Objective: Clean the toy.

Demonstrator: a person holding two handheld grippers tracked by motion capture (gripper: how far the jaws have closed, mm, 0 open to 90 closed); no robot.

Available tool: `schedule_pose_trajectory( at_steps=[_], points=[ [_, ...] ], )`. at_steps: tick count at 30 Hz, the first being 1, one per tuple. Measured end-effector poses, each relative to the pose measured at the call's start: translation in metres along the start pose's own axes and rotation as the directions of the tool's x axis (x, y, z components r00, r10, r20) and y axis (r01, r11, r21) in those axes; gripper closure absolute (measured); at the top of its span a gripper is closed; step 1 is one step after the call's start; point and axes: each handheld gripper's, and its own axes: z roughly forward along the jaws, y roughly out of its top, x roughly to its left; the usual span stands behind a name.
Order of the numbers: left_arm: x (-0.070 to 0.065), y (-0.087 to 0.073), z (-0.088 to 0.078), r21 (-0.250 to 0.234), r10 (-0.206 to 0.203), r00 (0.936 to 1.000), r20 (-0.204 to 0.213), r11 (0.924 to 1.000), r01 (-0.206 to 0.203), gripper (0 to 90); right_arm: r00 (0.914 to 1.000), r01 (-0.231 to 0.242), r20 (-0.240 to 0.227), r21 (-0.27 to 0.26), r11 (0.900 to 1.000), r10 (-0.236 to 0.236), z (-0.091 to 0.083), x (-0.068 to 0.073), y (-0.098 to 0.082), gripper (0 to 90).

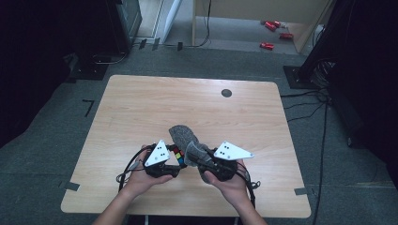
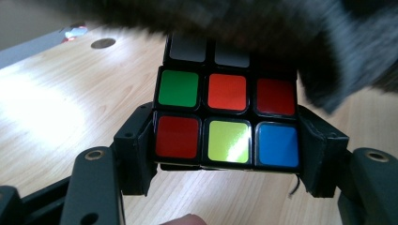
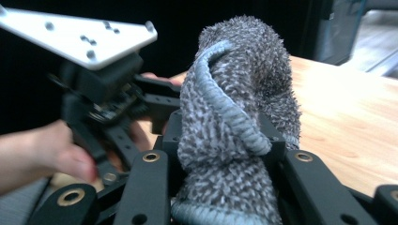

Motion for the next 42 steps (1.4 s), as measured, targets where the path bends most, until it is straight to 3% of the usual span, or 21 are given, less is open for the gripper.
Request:
schedule_pose_trajectory(
  at_steps=[2,5,7,10,13,15,18,22,24,27,28,31,33,35,38,42],
  points=[
    [0.0,0.001,-0.001,0.002,0.008,1.0,-0.003,1.0,-0.008,34.5,0.9999,-0.003,0.015,0.005,1.0,0.003,0.001,-0.003,-0.003,66.0],
    [-0.001,0.0,0.001,0.027,0.026,0.9994,-0.022,0.9993,-0.025,34.5,0.9963,-0.069,0.051,0.006,0.998,0.069,-0.001,-0.017,-0.008,65.9],
    [-0.004,0.0,0.003,0.04,0.048,0.9982,-0.037,0.9981,-0.047,34.5,0.9945,-0.044,0.096,0.024,0.999,0.041,-0.003,-0.018,-0.008,66.0],
    [-0.01,0.003,0.005,0.053,0.089,0.9942,-0.06,0.9949,-0.086,34.5,0.9978,0.027,0.06,0.015,1.0,-0.027,-0.001,-0.003,-0.004,65.9],
    [-0.016,0.005,0.005,0.064,0.127,0.9893,-0.073,0.9905,-0.122,34.5,0.9899,0.137,0.027,0.057,0.989,-0.139,0.009,0.018,-0.003,65.6],
    [-0.017,0.006,0.005,0.073,0.14,0.9872,-0.078,0.9883,-0.134,34.6,0.9859,0.164,0.019,0.083,0.983,-0.166,0.014,0.023,-0.006,65.7],
    [-0.017,0.006,0.005,0.078,0.14,0.9872,-0.077,0.9879,-0.134,34.6,0.9878,0.148,0.039,0.078,0.986,-0.151,0.012,0.016,-0.007,65.9],
    [-0.016,0.006,0.005,0.063,0.126,0.9896,-0.068,0.9905,-0.122,34.6,0.9756,0.131,0.167,0.078,0.988,-0.142,0.003,0.001,-0.005,64.3],
    [-0.015,0.006,0.005,0.06,0.12,0.9906,-0.065,0.9914,-0.116,34.6,0.9857,0.084,0.142,0.045,0.995,-0.09,0.0,-0.003,-0.005,64.5],
    [-0.014,0.005,0.005,0.062,0.121,0.9901,-0.071,0.9912,-0.117,34.6,0.9845,0.144,0.096,0.04,0.989,-0.147,0.003,0.009,-0.005,64.4],
    [-0.014,0.005,0.004,0.061,0.121,0.9901,-0.072,0.9913,-0.117,34.6,0.9797,0.177,0.089,0.044,0.983,-0.18,0.006,0.015,-0.005,64.3],
    [-0.014,0.005,0.003,0.058,0.119,0.9904,-0.071,0.9917,-0.115,34.6,0.9531,0.271,0.116,0.085,0.959,-0.279,0.012,0.028,-0.007,64.4],
    [-0.013,0.005,0.003,0.061,0.117,0.9903,-0.074,0.9917,-0.113,34.7,0.9562,0.261,0.115,0.081,0.962,-0.269,0.011,0.024,-0.006,65.2],
    [-0.013,0.005,0.003,0.058,0.115,0.9908,-0.071,0.9921,-0.111,34.7,0.9573,0.229,0.161,0.085,0.97,-0.24,0.007,0.014,-0.006,65.3],
    [-0.013,0.005,0.004,0.061,0.119,0.9898,-0.078,0.9916,-0.114,34.7,0.9765,0.132,0.164,0.055,0.99,-0.14,0.001,-0.003,-0.006,65.1],
    [-0.011,0.004,0.003,0.04,0.099,0.9928,-0.067,0.9945,-0.096,34.7,0.9663,0.117,0.224,0.058,0.991,-0.127,-0.003,-0.011,-0.006,65.6]
  ],
)
